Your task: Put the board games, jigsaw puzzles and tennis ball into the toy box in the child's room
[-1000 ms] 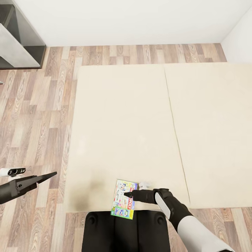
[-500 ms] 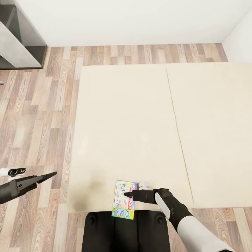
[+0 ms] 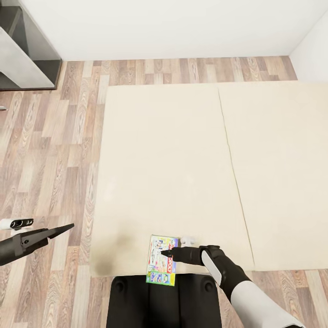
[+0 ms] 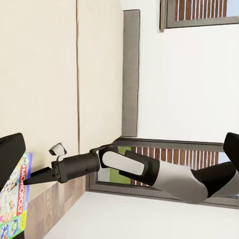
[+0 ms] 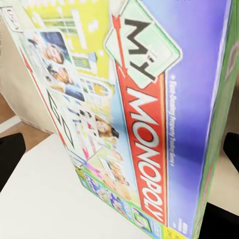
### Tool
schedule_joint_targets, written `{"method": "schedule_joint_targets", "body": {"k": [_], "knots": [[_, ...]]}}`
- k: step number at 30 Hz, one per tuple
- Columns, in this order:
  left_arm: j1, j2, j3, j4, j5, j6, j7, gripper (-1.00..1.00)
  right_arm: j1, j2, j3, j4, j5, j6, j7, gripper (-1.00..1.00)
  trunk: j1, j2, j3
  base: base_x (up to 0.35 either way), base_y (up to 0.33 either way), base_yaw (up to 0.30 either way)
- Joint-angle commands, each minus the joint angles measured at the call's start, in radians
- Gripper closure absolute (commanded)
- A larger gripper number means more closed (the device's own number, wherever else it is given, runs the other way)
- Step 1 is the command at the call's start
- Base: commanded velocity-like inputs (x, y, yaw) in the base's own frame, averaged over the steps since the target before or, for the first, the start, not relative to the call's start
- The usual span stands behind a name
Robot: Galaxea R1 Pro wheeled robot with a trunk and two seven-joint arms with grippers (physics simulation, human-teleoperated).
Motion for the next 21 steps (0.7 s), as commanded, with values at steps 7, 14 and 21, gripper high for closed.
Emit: {"method": "schedule_joint_targets", "body": {"k": [7, 14, 21], "knots": [[0.000, 0.000, 0.000, 0.000, 0.000, 0.011, -0.004, -1.00, 0.000, 0.000, 0.001, -0.001, -0.005, 0.006, -0.001, -1.00, 0.000, -0.001, -0.001, 0.000, 0.032, 0.000], [0.000, 0.000, 0.000, 0.000, 0.000, 0.011, -0.004, -1.00, 0.000, 0.000, 0.001, -0.001, -0.005, 0.006, -0.001, -1.00, 0.000, -0.001, -0.001, 0.000, 0.053, 0.000], [0.000, 0.000, 0.000, 0.000, 0.000, 0.011, -0.004, -1.00, 0.000, 0.000, 0.001, -0.001, -0.005, 0.006, -0.001, -1.00, 0.000, -0.001, -0.001, 0.000, 0.033, 0.000]]}}
